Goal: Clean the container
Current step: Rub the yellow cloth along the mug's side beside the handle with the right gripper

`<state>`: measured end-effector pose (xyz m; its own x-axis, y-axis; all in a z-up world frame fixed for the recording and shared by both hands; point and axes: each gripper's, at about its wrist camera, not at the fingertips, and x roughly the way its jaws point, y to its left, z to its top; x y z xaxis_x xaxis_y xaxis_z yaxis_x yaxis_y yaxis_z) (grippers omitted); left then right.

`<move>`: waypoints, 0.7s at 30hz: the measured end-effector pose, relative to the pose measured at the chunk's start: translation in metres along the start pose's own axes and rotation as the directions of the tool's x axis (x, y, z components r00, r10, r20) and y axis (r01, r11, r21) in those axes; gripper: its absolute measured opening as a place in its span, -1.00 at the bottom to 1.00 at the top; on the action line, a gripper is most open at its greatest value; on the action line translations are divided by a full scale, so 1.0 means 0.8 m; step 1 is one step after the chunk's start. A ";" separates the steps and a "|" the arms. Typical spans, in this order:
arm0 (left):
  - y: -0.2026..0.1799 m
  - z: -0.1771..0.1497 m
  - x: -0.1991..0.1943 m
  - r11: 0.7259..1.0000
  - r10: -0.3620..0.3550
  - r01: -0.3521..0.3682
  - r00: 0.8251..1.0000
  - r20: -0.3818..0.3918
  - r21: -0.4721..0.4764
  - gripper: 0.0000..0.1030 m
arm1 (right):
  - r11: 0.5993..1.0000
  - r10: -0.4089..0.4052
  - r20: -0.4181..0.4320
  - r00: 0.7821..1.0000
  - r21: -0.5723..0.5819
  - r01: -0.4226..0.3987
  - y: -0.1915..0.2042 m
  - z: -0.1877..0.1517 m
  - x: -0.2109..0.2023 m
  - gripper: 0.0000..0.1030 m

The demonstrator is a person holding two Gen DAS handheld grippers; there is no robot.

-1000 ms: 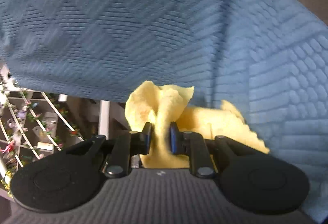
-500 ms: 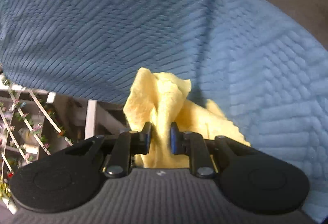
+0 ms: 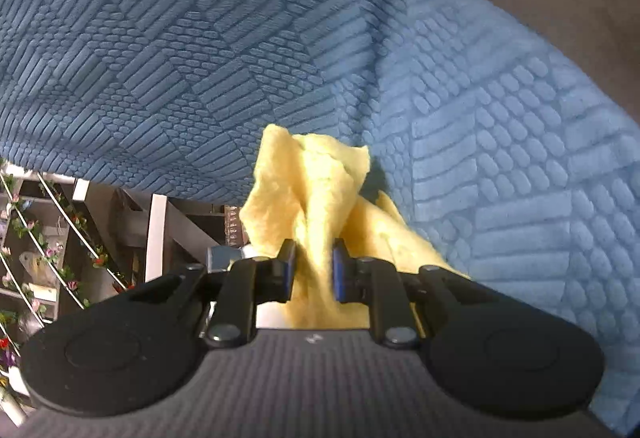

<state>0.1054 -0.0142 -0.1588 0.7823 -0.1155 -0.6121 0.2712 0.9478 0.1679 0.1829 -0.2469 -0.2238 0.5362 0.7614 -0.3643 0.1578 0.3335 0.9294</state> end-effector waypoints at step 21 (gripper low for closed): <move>0.005 -0.003 -0.008 1.000 -0.023 0.023 1.000 -0.019 -0.012 0.70 | 0.998 -0.050 0.008 0.999 -0.028 0.051 0.014 -0.022 -0.011 -0.63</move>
<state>0.1004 -0.0087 -0.1558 0.7651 -0.1318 -0.6302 0.2825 0.9483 0.1446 0.1653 -0.2396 -0.2113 0.5339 0.7394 -0.4102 0.1618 0.3869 0.9078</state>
